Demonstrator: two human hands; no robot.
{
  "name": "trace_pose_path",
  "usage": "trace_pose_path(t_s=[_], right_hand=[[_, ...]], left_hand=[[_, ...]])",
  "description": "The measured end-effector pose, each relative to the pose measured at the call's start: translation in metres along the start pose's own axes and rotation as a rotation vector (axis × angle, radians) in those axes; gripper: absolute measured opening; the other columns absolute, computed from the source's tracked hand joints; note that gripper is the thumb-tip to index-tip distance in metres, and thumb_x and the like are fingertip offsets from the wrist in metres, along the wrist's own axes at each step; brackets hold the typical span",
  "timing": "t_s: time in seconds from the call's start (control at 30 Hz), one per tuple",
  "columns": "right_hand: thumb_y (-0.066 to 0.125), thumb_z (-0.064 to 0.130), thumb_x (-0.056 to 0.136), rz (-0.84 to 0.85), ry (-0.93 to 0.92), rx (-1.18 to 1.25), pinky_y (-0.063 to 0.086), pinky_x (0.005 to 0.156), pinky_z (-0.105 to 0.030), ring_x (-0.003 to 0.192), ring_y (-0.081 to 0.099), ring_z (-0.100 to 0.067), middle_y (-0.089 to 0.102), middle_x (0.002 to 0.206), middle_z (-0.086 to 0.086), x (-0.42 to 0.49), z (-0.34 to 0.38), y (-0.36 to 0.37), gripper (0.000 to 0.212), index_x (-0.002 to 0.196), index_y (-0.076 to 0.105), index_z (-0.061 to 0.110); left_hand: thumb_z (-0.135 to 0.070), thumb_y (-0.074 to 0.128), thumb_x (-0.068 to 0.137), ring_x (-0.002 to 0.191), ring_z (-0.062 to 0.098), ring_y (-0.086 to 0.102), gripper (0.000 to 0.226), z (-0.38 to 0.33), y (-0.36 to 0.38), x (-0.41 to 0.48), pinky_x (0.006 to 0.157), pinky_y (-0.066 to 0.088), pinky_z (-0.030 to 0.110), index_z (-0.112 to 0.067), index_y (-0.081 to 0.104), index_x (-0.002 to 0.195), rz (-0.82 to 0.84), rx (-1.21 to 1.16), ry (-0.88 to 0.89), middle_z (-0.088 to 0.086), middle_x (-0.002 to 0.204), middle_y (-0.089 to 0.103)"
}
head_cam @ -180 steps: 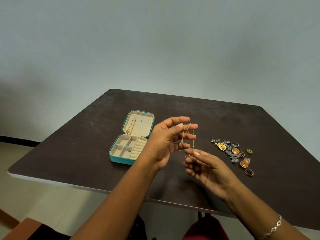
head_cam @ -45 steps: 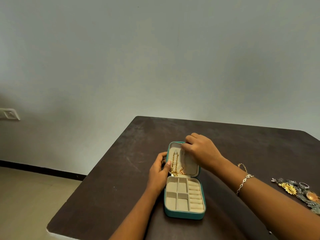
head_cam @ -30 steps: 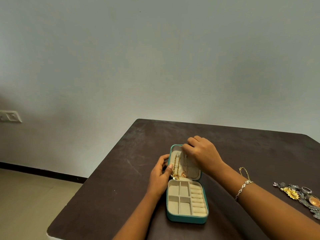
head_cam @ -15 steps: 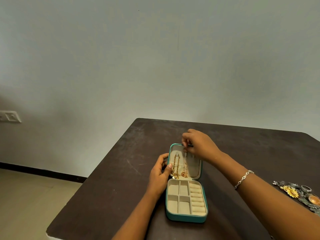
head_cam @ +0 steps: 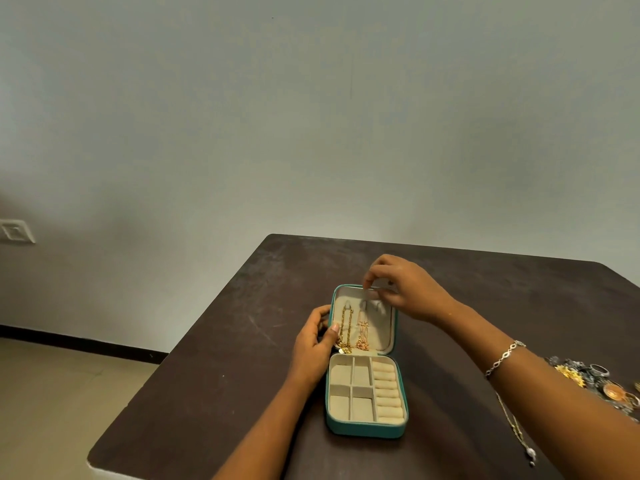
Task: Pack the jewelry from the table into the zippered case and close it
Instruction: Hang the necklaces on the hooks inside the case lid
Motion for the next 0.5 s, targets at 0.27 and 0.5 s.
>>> trace_pose_path(t_s=[0.27, 0.5], right_hand=[[0.068, 0.01, 0.078, -0.223, -0.118, -0.092, 0.046, 0.073, -0.026, 0.091, 0.058, -0.019, 0.062, 0.096, -0.005, -0.059, -0.007, -0.016, 0.012, 0.09, 0.065, 0.013], [0.038, 0.045, 0.093, -0.144, -0.127, -0.028, 0.043, 0.075, -0.019, 0.089, 0.05, -0.003, 0.058, 0.092, 0.008, -0.156, -0.034, -0.013, 0.025, 0.09, 0.056, 0.028]], left_hand=[[-0.022, 0.049, 0.093, 0.1, 0.009, 0.061, 0.03, 0.002, -0.001, 0.002, 0.087, 0.052, 0.035, -0.018, 0.05, 0.124, -0.021, 0.097, -0.045, -0.003, 0.111, 0.062], [-0.025, 0.049, 0.094, 0.111, 0.016, 0.057, 0.037, 0.003, -0.003, 0.003, 0.093, 0.049, 0.038, -0.015, 0.048, 0.129, -0.049, 0.133, -0.062, 0.003, 0.12, 0.06]])
Point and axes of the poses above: each hand's wrist, its own x-axis towards the middle knuckle, its own y-axis out of the palm, z = x × y, the point moved 5 cm from there along x, towards the middle knuckle
